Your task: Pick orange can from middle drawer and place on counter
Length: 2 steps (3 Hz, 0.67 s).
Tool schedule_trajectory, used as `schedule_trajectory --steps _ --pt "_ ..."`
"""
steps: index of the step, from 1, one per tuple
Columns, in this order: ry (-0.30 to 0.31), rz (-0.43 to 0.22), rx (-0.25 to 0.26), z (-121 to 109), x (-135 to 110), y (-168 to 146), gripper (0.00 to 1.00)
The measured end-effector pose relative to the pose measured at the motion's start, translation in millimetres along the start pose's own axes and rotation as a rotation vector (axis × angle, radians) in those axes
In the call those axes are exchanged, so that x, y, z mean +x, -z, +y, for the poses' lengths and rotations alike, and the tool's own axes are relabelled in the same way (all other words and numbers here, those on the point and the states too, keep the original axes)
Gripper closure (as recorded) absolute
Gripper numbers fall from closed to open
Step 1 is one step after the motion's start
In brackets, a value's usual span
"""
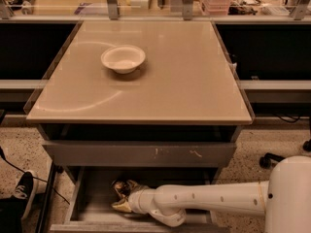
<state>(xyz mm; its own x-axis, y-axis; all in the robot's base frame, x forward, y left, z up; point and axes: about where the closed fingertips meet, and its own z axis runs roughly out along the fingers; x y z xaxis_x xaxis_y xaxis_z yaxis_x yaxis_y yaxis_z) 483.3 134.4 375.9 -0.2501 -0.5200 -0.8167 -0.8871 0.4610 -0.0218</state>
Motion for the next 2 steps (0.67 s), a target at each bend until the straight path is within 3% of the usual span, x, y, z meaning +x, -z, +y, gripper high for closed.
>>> schedule_trajectory --steps 2 --pt "0.000 0.000 0.000 0.0 0.0 0.0 0.84"
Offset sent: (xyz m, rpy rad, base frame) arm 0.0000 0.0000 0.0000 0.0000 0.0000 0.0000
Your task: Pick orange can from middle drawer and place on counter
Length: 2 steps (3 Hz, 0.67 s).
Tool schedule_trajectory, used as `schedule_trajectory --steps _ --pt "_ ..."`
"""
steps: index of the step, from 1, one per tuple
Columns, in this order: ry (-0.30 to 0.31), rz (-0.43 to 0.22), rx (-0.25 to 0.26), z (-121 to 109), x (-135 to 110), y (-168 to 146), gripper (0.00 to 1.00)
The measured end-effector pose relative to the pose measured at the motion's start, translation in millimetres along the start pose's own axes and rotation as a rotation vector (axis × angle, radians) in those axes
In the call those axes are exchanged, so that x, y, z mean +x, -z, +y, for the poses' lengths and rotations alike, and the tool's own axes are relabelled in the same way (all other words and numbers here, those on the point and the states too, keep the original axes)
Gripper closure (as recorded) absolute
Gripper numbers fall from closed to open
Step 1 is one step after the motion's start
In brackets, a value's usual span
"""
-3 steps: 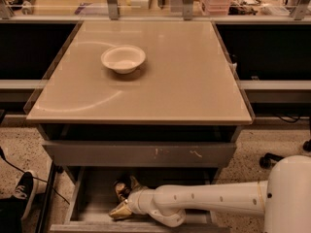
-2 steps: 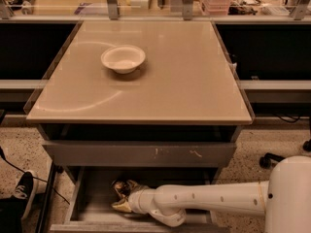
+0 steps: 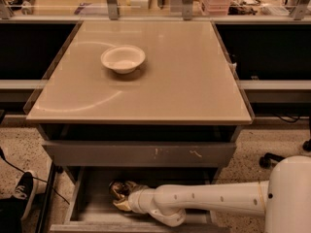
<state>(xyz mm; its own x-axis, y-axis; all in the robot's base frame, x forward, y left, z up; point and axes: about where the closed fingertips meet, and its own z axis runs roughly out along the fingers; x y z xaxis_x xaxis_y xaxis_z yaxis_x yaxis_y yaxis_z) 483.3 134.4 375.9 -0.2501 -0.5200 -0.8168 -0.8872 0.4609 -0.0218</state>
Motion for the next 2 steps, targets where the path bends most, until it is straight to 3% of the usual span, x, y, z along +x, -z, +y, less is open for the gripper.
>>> schedule_trajectory --steps 1,2 --pt "0.000 -0.001 0.000 0.1 -0.2 0.2 1.00" --pt "0.015 -0.027 0.027 -7.3 -12.0 38.1 1.00"
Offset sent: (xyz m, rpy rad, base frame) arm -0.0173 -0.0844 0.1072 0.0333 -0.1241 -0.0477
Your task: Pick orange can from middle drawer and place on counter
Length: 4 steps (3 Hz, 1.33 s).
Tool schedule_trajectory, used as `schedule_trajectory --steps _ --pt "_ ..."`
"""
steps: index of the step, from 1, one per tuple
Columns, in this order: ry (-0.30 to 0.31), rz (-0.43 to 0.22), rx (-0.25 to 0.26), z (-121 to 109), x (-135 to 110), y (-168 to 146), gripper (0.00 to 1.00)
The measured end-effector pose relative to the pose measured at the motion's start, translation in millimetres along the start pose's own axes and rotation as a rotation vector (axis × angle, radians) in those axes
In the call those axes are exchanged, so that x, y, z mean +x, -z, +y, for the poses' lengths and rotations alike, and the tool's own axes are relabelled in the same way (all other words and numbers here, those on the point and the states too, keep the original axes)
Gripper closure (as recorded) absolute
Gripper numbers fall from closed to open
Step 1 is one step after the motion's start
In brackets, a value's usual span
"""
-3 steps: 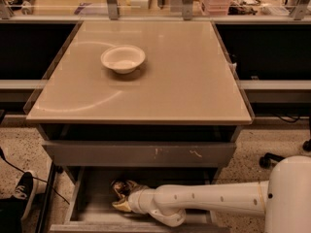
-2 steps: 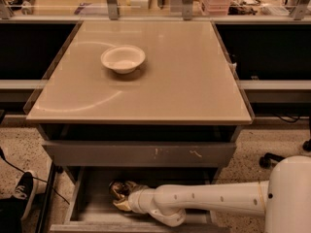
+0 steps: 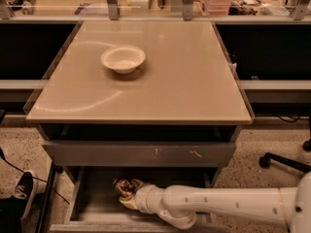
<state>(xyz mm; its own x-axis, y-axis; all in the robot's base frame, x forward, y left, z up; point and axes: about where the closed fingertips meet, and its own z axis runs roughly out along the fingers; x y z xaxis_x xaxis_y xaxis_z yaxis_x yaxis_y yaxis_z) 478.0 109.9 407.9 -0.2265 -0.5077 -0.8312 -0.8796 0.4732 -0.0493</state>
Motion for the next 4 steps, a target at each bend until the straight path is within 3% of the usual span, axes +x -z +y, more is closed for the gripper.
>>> schedule_trajectory --steps 1,3,4 --pt "0.015 -0.034 0.088 0.5 -31.9 71.5 1.00" --pt "0.020 -0.028 0.327 7.0 -62.7 190.1 1.00" --pt "0.014 -0.027 0.351 3.2 -61.4 199.7 1.00"
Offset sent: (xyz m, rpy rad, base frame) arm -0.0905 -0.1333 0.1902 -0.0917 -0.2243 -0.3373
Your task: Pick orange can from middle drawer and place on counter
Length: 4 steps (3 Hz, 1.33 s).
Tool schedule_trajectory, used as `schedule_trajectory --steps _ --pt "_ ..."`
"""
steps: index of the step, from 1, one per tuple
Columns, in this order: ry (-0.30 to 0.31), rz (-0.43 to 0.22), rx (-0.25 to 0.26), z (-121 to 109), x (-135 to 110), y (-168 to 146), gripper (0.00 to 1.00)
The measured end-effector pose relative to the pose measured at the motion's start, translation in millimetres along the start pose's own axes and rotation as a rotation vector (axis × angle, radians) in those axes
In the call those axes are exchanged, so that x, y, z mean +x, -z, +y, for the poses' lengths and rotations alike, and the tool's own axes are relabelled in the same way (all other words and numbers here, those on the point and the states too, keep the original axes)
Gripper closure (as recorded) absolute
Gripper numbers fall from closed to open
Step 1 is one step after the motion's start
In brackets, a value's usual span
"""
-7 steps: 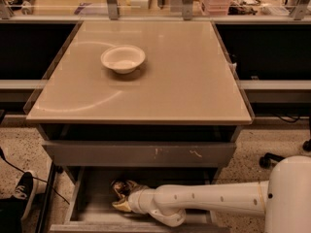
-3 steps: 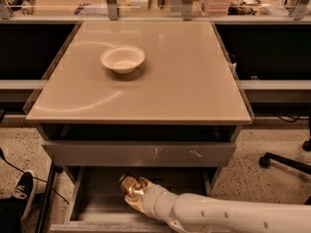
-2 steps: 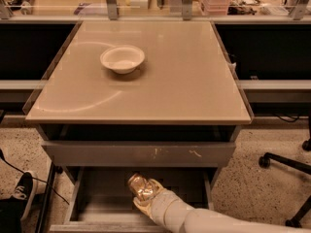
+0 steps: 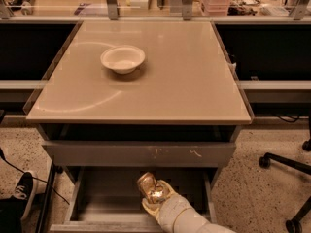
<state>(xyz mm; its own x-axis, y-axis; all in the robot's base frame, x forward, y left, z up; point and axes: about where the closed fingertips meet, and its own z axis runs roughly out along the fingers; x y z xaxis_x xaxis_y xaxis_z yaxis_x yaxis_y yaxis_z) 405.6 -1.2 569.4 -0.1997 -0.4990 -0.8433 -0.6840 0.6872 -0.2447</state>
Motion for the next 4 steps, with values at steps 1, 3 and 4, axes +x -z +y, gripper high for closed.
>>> schedule_trajectory --steps 1,3,4 --pt "0.034 -0.033 -0.015 -9.7 -15.4 3.1 1.00" --pt "0.049 -0.068 0.119 -112.9 -114.3 92.4 1.00" --pt "0.140 -0.052 0.165 -142.4 -172.8 141.9 1.00"
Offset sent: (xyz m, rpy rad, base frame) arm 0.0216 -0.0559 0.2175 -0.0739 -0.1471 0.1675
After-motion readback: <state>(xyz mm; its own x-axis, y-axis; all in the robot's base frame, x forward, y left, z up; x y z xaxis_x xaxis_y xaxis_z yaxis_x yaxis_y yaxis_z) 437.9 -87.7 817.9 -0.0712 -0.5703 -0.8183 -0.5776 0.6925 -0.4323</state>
